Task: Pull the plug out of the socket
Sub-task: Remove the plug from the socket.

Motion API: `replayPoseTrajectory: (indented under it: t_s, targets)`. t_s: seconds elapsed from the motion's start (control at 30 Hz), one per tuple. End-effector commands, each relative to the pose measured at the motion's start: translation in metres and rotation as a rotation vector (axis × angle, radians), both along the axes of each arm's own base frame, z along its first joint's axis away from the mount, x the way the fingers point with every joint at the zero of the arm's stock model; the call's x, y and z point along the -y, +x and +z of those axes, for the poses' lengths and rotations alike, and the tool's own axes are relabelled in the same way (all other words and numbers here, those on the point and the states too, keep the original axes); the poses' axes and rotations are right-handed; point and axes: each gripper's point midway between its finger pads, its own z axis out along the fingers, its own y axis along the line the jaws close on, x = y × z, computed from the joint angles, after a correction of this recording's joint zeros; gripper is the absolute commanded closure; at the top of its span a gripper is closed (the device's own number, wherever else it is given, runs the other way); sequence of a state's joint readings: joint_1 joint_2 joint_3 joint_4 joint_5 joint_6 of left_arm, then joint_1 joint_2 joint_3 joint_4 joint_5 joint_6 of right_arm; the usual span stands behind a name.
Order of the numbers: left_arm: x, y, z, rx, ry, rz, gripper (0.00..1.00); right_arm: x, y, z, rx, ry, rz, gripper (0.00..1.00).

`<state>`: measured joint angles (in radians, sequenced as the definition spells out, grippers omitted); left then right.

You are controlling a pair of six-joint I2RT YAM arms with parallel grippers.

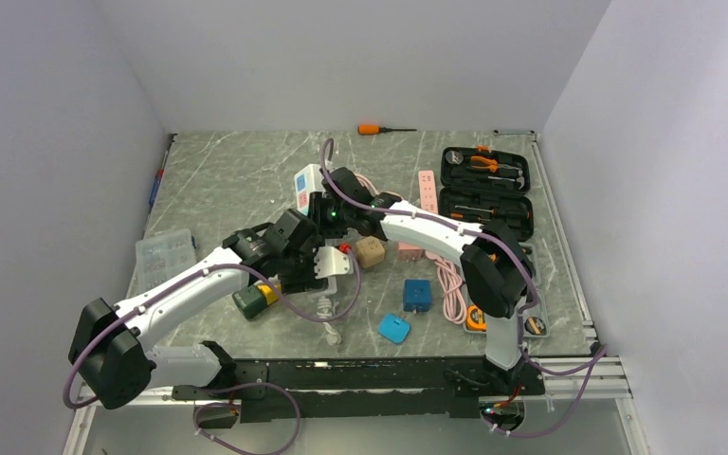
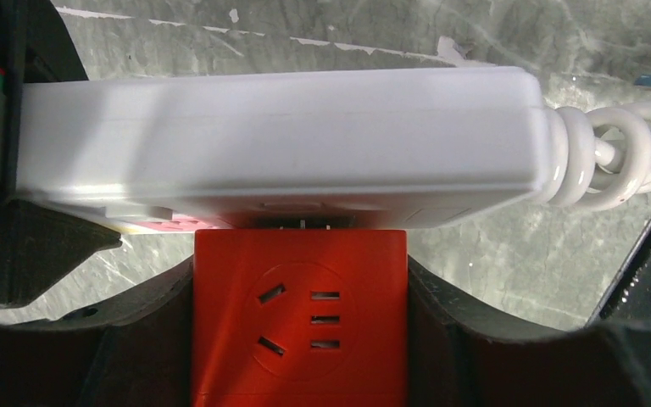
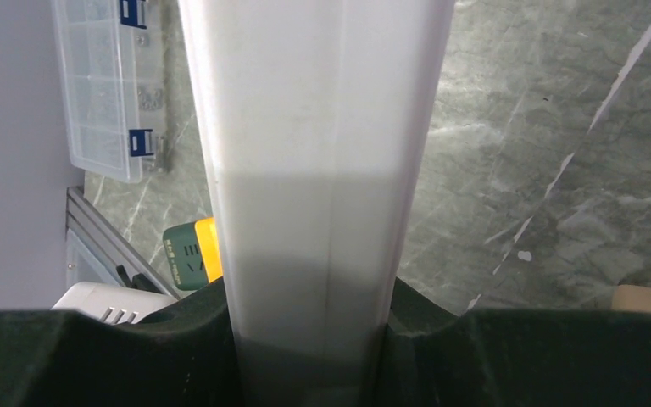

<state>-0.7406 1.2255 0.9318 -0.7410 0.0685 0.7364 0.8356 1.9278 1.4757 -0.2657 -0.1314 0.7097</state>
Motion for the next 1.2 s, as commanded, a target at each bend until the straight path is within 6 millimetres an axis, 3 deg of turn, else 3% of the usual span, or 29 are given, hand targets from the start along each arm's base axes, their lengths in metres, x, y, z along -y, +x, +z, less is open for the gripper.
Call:
replayPoseTrajectory:
  t_s: [0.0, 0.23, 0.43, 0.57, 0.87, 1.17]
  targets:
    - [0.020, -0.007, 0.075, 0.109, -0.139, -0.168, 1.00, 0.076, 0.031, -0.075, 0.093, -0.399, 0.012, 1.00]
    - [0.016, -0.007, 0.069, 0.108, -0.125, -0.177, 1.00, 0.074, 0.030, -0.070, 0.127, -0.391, 0.019, 1.00]
    - [0.043, -0.004, 0.066, 0.036, -0.204, -0.170, 1.00, 0.040, 0.024, -0.055, 0.173, -0.340, 0.079, 1.00]
    - [0.046, -0.002, 0.067, 0.049, -0.208, -0.186, 1.00, 0.030, 0.017, -0.054, 0.199, -0.352, 0.097, 1.00]
    - [0.017, -0.009, 0.048, 0.069, -0.127, -0.154, 1.00, 0.051, 0.022, -0.078, 0.141, -0.407, 0.048, 1.00]
    - [0.001, -0.015, 0.063, 0.102, -0.105, -0.132, 1.00, 0.068, 0.040, -0.086, 0.108, -0.442, -0.008, 1.00]
